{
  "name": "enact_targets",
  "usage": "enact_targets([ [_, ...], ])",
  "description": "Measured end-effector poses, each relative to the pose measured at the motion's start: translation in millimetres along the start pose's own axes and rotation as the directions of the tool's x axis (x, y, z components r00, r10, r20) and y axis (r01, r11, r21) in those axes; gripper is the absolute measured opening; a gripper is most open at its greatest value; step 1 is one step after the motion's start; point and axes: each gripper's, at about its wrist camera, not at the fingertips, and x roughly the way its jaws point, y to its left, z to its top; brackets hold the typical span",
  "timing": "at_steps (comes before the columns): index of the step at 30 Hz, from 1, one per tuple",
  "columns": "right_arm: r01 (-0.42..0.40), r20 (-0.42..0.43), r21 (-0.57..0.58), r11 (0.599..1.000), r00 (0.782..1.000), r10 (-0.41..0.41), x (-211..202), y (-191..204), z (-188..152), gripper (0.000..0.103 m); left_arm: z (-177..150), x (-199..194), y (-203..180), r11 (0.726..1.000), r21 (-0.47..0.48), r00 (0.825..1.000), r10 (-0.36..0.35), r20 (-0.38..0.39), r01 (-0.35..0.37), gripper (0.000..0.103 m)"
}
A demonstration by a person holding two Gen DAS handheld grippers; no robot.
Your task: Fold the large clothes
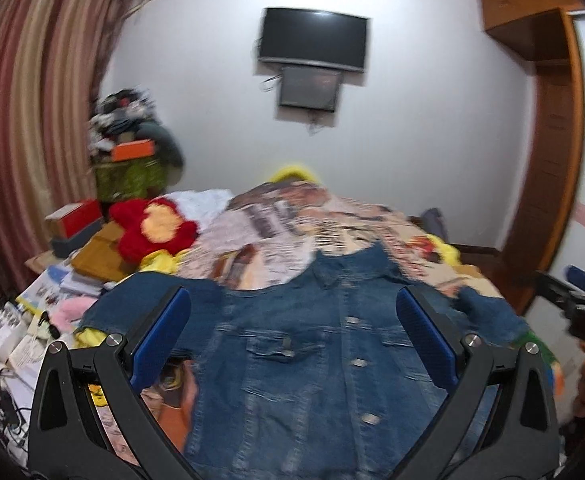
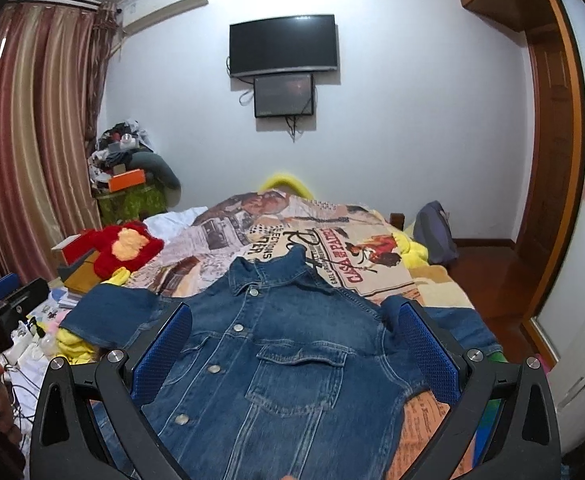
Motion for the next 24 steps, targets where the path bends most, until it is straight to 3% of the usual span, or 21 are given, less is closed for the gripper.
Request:
enact_targets([
  [7, -0.028, -0.034, -0.008, 1.0, 0.999, 0.027, 62, -6, 18, 0.103, 2, 78, 70, 0.988, -0.07, 0.984, 0.128, -0.122, -0.137, 0.103],
  [9, -0.037, -0.053, -0.012, 0.999, 0.998, 0.036, 84, -5, 23, 0.103, -1, 101, 98, 0.979, -0.109, 0.974, 0.154, -0.168, -0.174, 0.103],
  [14, -0.084, -0.142, 0.0, 0.996, 0.986, 0.083, 147, -5, 26, 0.103, -12, 139, 143, 0.964, -0.09, 0.941, 0.221, -0.254, -0.251, 0.103],
  [18, -0.107, -0.243, -0.019, 0.994, 0.965, 0.099, 192, 3, 13, 0.103, -30, 165, 182, 0.959, -0.139, 0.917, 0.185, -0.355, -0.247, 0.103],
  [24, -0.165, -0.423, -0.072, 0.984, 0.898, 0.119, 256, 29, -26, 0.103, -63, 196, 229, 0.916, -0.318, 0.877, 0.071, -0.475, -0.246, 0.103],
])
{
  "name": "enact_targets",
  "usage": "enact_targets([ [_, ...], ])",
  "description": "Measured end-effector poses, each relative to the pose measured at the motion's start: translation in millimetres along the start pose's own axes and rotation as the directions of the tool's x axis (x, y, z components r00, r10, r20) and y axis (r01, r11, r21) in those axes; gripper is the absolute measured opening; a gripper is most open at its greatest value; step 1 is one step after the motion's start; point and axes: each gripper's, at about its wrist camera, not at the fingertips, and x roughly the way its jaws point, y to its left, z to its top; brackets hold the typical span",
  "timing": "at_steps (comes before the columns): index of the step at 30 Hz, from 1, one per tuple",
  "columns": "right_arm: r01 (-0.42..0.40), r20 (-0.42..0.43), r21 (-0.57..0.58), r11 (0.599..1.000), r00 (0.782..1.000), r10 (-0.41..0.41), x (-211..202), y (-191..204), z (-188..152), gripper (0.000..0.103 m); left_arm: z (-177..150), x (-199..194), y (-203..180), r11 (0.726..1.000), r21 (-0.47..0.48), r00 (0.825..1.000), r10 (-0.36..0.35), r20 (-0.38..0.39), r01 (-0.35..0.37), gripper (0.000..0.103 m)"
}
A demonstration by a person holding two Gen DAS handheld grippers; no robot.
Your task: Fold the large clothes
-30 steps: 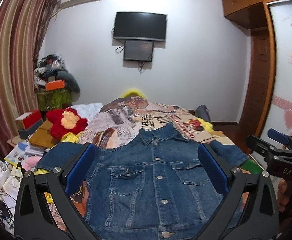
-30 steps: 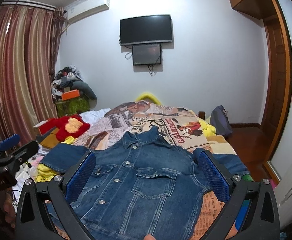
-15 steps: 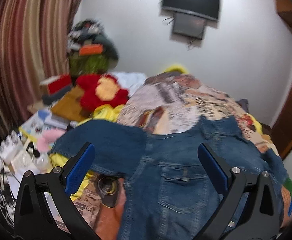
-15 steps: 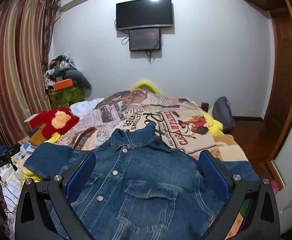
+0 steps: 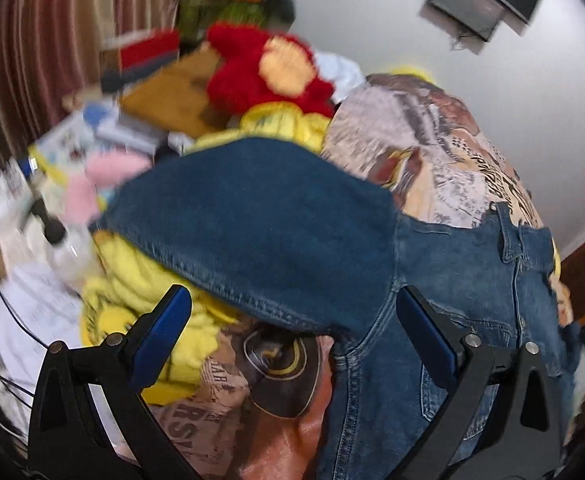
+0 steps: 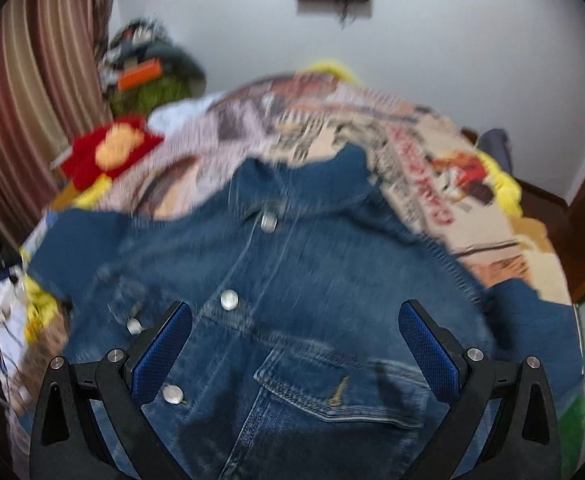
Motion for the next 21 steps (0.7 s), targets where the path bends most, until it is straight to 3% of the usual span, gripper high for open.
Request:
enact_targets([
  [7, -0.021, -0.091, -0.083, 0.996, 0.996, 0.013, 36, 19, -13, 0.103, 1, 42, 45, 0.973, -0.209, 0.989, -0.114, -0.091, 0.093, 0.089],
  [13, -0.036, -0.107, -0.088, 0.995, 0.994, 0.026, 40, 22, -13, 0.103, 10, 65, 71, 0.944, -0.319, 0.987, -0.124, -0.104, 0.085, 0.066],
  [18, -0.035, -0.112, -0.079, 0.996, 0.993, 0.026, 41, 21, -12, 0.103, 16, 71, 81, 0.948, -0.316, 0.992, -0.08, -0.099, 0.045, 0.037],
  [21, -0.031, -0.114, -0.074, 0.997, 0.993, 0.022, 40, 19, -12, 0.103, 19, 65, 73, 0.968, -0.249, 0.996, -0.003, -0.086, -0.019, 0.025],
])
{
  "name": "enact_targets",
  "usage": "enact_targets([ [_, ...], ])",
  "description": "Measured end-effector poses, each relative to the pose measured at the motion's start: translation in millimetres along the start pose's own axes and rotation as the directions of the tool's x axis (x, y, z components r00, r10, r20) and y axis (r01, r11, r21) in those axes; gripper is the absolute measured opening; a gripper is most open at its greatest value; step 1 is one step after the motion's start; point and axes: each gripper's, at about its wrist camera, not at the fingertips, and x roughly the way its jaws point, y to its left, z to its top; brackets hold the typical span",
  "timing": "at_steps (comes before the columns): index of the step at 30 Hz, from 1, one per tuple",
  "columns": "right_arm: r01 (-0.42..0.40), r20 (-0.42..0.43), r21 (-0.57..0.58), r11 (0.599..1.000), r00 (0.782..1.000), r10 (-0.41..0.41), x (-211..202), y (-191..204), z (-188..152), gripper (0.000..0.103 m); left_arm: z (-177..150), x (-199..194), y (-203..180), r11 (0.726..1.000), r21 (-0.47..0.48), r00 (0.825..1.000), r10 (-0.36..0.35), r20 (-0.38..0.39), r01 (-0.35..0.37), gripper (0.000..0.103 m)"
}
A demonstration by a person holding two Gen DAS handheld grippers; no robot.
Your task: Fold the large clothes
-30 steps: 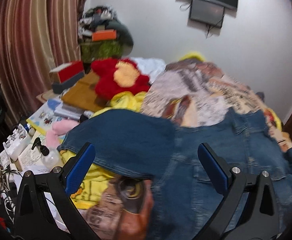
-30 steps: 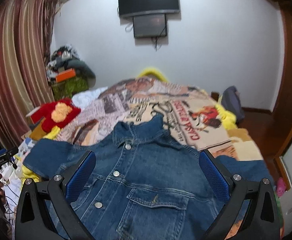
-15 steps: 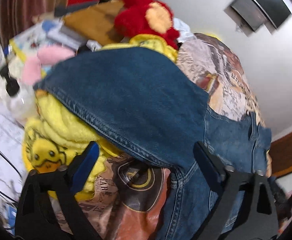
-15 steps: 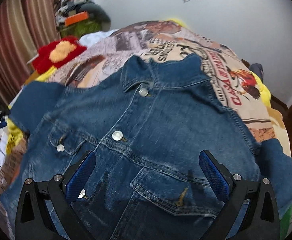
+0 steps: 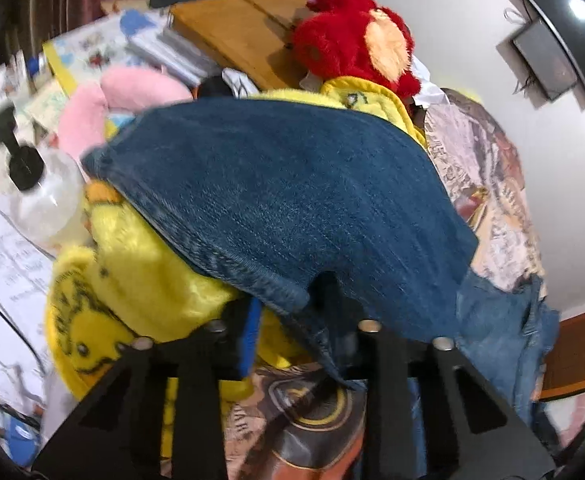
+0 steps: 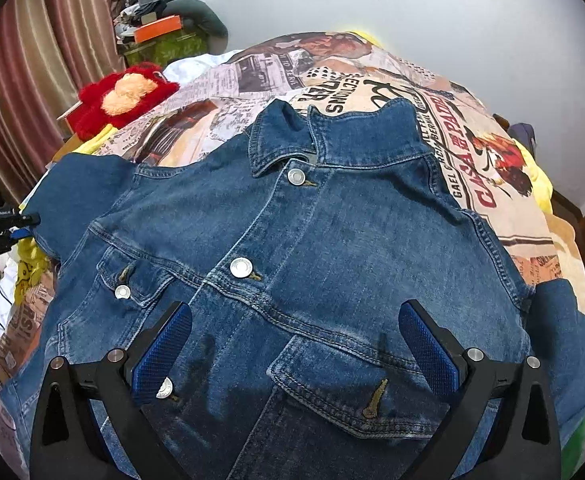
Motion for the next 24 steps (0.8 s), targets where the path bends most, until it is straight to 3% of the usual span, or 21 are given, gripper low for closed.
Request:
enact_targets([
  [5, 0.012, 0.021, -0.008, 1.0, 1.0, -0.012, -10, -3, 1, 0.103, -1, -28, -39, 0.977, 0.173, 0.987, 0.106, 0.118, -0.125, 0.015],
  [7, 0.017, 0.03, -0.012, 1.0, 0.999, -0.017, -15, -4, 2, 0.103, 2, -40, -56, 0.965, 0.22, 0.981, 0.111, 0.157, -0.144, 0.01],
  [12, 0.03, 0.057, -0.023, 0.999, 0.998, -0.029, -31, -8, 4, 0.103, -1, -78, -115, 0.924, 0.355, 0.965, 0.049, 0.257, -0.142, 0.008],
  [15, 0.046, 0.068, -0.031, 0.998, 0.997, -0.044, -39, -12, 4, 0.103, -15, -92, -156, 0.884, 0.451, 0.957, -0.013, 0.289, -0.125, 0.007],
  [21, 0.059, 0.075, -0.033, 0.998, 0.996, -0.057, -51, -17, -1, 0.103, -61, -76, -220, 0.792, 0.61, 0.973, -0.11, 0.201, -0.037, 0.007],
  [24, 0.067, 0.082, -0.033, 0.997, 0.995, -0.064, -58, -21, -5, 0.103, -86, -48, -238, 0.764, 0.642, 0.988, -0.136, 0.073, 0.058, 0.007],
])
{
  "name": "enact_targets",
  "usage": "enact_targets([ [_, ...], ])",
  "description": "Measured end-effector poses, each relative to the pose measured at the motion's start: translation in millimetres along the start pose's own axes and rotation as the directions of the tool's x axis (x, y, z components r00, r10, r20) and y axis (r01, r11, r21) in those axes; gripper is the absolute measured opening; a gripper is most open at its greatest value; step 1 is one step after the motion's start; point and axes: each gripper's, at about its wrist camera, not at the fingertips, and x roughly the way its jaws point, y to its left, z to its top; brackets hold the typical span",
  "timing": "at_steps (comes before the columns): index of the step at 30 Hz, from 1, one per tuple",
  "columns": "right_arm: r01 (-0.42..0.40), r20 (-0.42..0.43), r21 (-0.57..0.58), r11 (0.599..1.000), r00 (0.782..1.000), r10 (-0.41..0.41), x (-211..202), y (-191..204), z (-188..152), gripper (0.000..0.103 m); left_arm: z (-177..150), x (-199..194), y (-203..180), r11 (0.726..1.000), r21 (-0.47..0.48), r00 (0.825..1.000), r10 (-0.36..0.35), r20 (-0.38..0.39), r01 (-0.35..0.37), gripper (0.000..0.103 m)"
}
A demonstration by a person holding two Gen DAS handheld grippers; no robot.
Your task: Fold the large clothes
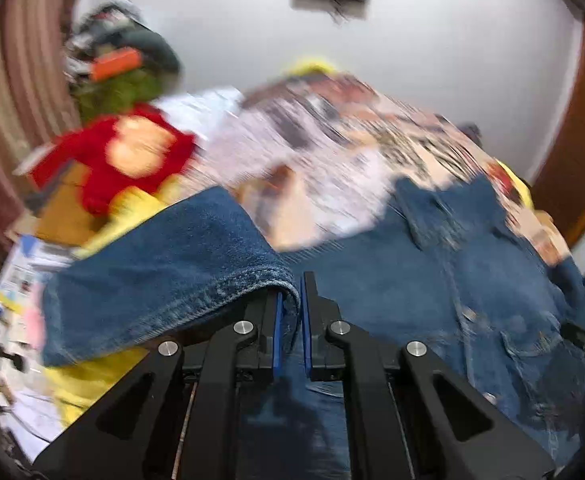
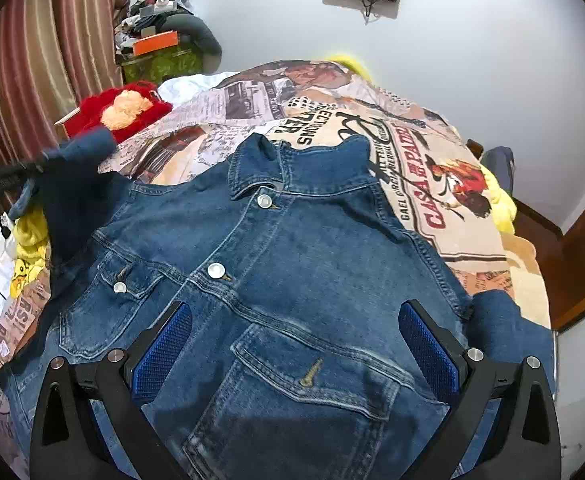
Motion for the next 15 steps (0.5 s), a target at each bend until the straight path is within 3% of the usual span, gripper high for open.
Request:
enact_targets([
  [3, 0.01, 0.009, -0.001, 1.0, 1.0, -0.01, -7, -4, -3, 0.103, -16, 28, -17, 0.996, -0.02, 0.991, -0.092, -0.1, 0.091, 0.007],
  [8, 0.02, 0.012, 0.005, 1.0, 1.0, -0.02, -16, -10, -9, 0.103, -48, 70, -38, 0.986, -0.044, 0.952, -0.166, -0.259, 0.16, 0.007],
  [13, 0.019, -0.003, 0.002, 1.0, 1.0, -0.019, -13, -10, -12, 0.103, -61, 64, -45, 0.99, -0.023, 0.955, -0.141, -0.261, 0.14, 0.008],
  [15, 0.017, -0.012, -0.005, 1.0, 1.0, -0.017, -9, -7, -11, 0.103, -63, 55, -41, 0.986, -0.042, 0.948, -0.169, -0.269, 0.163, 0.02],
])
